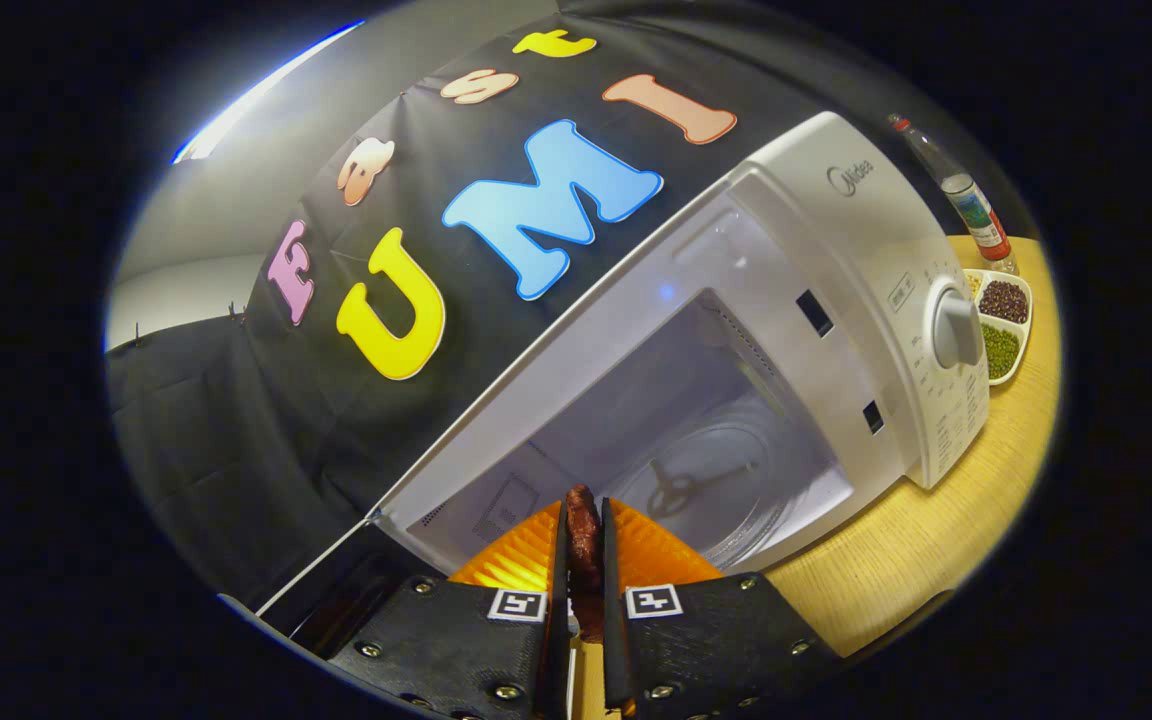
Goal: Open the microwave, put the food inside, and close the microwave door.
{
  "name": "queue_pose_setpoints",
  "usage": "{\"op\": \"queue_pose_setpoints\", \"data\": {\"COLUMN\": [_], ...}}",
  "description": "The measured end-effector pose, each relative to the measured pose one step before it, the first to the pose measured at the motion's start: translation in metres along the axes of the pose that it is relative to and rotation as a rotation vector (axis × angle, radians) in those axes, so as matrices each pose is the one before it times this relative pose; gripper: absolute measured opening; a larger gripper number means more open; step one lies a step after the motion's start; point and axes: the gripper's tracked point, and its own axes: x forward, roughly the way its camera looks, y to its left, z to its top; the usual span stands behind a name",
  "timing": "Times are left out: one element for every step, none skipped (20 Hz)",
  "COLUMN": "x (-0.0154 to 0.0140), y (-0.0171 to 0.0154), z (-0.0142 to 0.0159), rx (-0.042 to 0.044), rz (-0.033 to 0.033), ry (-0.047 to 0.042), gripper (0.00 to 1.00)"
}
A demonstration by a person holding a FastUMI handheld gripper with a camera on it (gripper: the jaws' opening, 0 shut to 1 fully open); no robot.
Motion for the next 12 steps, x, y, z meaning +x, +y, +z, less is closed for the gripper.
{"op": "queue_pose_setpoints", "data": {"x": [0.0093,0.00883,0.00647,0.00572,0.00558,0.00537,0.0051,0.00337,0.00874,0.0063,0.00566,0.00143], "y": [-0.00096,-0.00029,-0.00115,-0.00161,-0.00122,-0.00145,-0.00139,-0.00153,-0.00248,-0.00695,-0.00706,-0.00076], "z": [0.00112,-0.00129,-0.00096,-0.00083,-0.00047,0.00088,0.00097,0.00131,0.00149,-0.00013,-0.00181,-0.00096], "rx": [0.01357,0.01519,0.01208,0.01167,0.01301,0.01874,0.01627,0.01083,0.00635,-0.0085,-0.01232,-0.0113], "rz": [-0.00114,-0.00378,-0.00837,-0.00595,-0.00666,-0.00396,-0.00358,-0.00576,-0.00496,-0.03078,-0.01823,-0.00205], "ry": [-0.01173,-0.00352,-0.00326,-0.00857,-0.00904,-0.01198,-0.01471,-0.01836,-0.02613,-0.01425,-0.00696,-0.00028], "gripper": [0.14,0.14,0.14,0.14,0.14,0.14,0.14,0.14,0.14,0.14,0.14,0.15]}}
